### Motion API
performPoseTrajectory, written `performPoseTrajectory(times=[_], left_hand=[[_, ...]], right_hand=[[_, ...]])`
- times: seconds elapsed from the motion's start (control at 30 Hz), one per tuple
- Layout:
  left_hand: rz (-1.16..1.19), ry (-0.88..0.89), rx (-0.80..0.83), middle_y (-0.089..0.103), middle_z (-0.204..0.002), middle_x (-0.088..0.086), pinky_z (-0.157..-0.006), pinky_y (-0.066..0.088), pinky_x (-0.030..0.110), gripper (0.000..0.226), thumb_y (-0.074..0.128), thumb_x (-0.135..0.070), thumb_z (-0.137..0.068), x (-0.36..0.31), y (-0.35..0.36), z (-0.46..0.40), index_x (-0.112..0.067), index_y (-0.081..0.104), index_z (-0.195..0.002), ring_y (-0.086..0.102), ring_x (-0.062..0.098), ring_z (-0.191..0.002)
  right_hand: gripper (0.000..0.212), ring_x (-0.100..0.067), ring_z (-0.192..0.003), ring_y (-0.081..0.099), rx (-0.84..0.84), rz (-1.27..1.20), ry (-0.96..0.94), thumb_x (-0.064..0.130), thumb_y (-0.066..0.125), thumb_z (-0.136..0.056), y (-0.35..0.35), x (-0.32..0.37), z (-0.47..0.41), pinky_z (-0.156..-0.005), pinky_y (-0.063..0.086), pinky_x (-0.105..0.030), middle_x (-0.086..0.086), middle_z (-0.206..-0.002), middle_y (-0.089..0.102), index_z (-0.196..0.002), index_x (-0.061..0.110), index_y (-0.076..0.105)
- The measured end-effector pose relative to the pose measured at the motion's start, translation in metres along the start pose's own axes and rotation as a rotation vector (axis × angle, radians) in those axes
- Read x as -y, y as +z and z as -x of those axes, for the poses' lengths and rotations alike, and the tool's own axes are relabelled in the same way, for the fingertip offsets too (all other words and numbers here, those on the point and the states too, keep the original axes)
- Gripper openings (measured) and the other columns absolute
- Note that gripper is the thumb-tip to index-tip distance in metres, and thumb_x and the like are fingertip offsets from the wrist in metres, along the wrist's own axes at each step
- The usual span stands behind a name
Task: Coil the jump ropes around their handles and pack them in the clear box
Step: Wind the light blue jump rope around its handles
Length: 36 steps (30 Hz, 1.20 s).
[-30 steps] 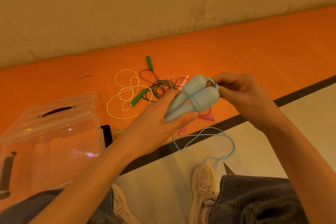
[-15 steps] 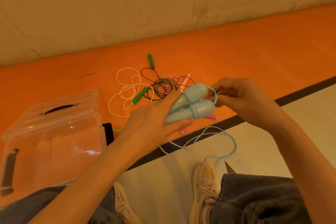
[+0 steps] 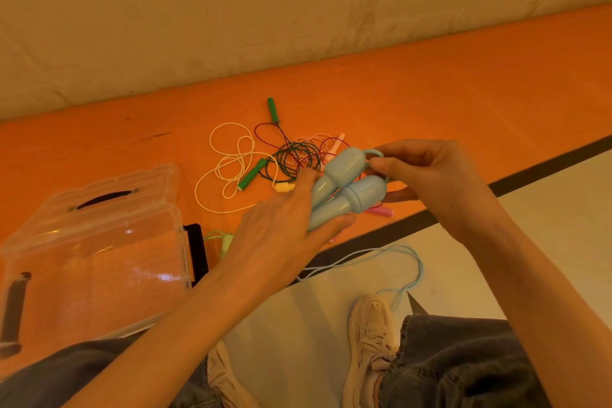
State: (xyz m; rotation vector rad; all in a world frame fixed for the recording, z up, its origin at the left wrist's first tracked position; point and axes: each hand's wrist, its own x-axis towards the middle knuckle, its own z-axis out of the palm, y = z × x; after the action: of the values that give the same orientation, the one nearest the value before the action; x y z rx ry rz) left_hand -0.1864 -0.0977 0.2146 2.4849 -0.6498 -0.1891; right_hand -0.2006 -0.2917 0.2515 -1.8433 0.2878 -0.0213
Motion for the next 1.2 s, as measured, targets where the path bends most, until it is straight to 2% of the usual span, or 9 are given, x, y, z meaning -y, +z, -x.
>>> performPoseTrajectory(times=[0.07, 0.23, 0.4, 0.47, 0.57, 0.67, 0.8, 0.97, 1.2], left_hand=[[0.107, -0.047, 0.019, 0.056, -0.081, -0.008, -0.063, 0.046, 0.038, 0.059, 0.046, -0.073, -0.075, 0.0, -0.002, -0.002, -0.026, 0.034, -0.109, 0.061, 0.024, -0.079], [0.249, 0.085, 0.127, 0.051, -0.082, -0.006, -0.065, 0.046, 0.042, 0.032, 0.054, -0.045, -0.091, 0.005, -0.007, -0.002, -0.022, 0.035, -0.103, 0.055, 0.019, -0.073], [0.086, 0.111, -0.032, 0.055, -0.093, -0.013, -0.065, 0.043, 0.036, 0.045, 0.045, -0.064, -0.089, 0.01, -0.01, -0.004, -0.036, 0.041, -0.124, 0.057, 0.019, -0.083], [0.056, 0.109, -0.099, 0.06, -0.095, -0.014, -0.064, 0.043, 0.034, 0.049, 0.04, -0.072, -0.084, 0.011, -0.011, -0.003, -0.045, 0.041, -0.126, 0.059, 0.016, -0.084], [0.031, 0.098, -0.123, 0.066, -0.095, -0.009, -0.065, 0.047, 0.038, 0.059, 0.032, -0.078, -0.078, 0.009, -0.007, -0.003, -0.046, 0.042, -0.127, 0.061, 0.02, -0.084], [0.074, 0.117, -0.068, 0.064, -0.091, -0.005, -0.062, 0.044, 0.038, 0.058, 0.039, -0.074, -0.08, 0.009, -0.007, -0.006, -0.039, 0.043, -0.125, 0.06, 0.022, -0.08], [0.2, 0.134, 0.092, 0.059, -0.092, -0.005, -0.067, 0.046, 0.04, 0.043, 0.053, -0.049, -0.091, 0.01, -0.008, -0.005, -0.026, 0.037, -0.123, 0.059, 0.02, -0.08], [0.052, 0.137, 0.02, 0.056, -0.095, -0.01, -0.066, 0.043, 0.037, 0.05, 0.036, -0.065, -0.089, 0.012, -0.011, -0.004, -0.036, 0.037, -0.129, 0.056, 0.018, -0.083], [0.302, 0.109, 0.016, 0.065, -0.094, -0.011, -0.072, 0.047, 0.039, 0.048, 0.044, -0.063, -0.086, 0.013, -0.01, -0.01, -0.041, 0.047, -0.129, 0.059, 0.01, -0.08]], right_hand=[[0.018, -0.015, -0.072, 0.069, -0.033, -0.056, 0.003, 0.006, 0.062, -0.088, 0.001, 0.002, -0.001, -0.058, 0.058, -0.023, -0.016, -0.089, 0.071, -0.104, 0.005, 0.07], [0.015, -0.006, -0.062, 0.065, -0.073, -0.131, -0.013, 0.003, 0.058, -0.09, 0.0, 0.004, -0.002, -0.058, 0.058, -0.023, -0.01, -0.077, 0.067, -0.095, 0.013, 0.068], [0.015, -0.006, -0.062, 0.064, -0.075, -0.088, -0.044, 0.005, 0.056, -0.092, -0.002, 0.004, -0.002, -0.06, 0.059, -0.024, -0.01, -0.075, 0.065, -0.094, 0.015, 0.068], [0.016, -0.007, -0.063, 0.064, -0.077, -0.078, -0.05, 0.005, 0.056, -0.092, -0.002, 0.003, -0.002, -0.06, 0.059, -0.025, -0.009, -0.074, 0.066, -0.092, 0.016, 0.068], [0.02, -0.005, -0.064, 0.065, -0.087, -0.041, -0.074, 0.006, 0.057, -0.092, -0.001, 0.002, -0.003, -0.057, 0.058, -0.022, -0.007, -0.077, 0.066, -0.09, 0.022, 0.067], [0.019, -0.004, -0.061, 0.063, -0.097, -0.046, -0.082, 0.006, 0.056, -0.092, -0.001, 0.003, -0.004, -0.055, 0.056, -0.02, -0.006, -0.076, 0.065, -0.09, 0.021, 0.066], [0.015, -0.003, -0.06, 0.062, -0.114, -0.03, -0.09, 0.007, 0.056, -0.093, -0.005, 0.002, -0.004, -0.055, 0.057, -0.021, -0.006, -0.071, 0.063, -0.093, 0.017, 0.067], [0.017, -0.004, -0.065, 0.064, -0.132, 0.014, -0.145, 0.007, 0.055, -0.094, -0.006, 0.002, -0.004, -0.057, 0.056, -0.019, -0.005, -0.077, 0.064, -0.094, 0.021, 0.066], [0.013, 0.001, -0.068, 0.064, -0.149, 0.072, -0.198, 0.011, 0.055, -0.095, -0.003, 0.001, -0.006, -0.059, 0.054, -0.015, 0.001, -0.082, 0.067, -0.097, 0.018, 0.066]])
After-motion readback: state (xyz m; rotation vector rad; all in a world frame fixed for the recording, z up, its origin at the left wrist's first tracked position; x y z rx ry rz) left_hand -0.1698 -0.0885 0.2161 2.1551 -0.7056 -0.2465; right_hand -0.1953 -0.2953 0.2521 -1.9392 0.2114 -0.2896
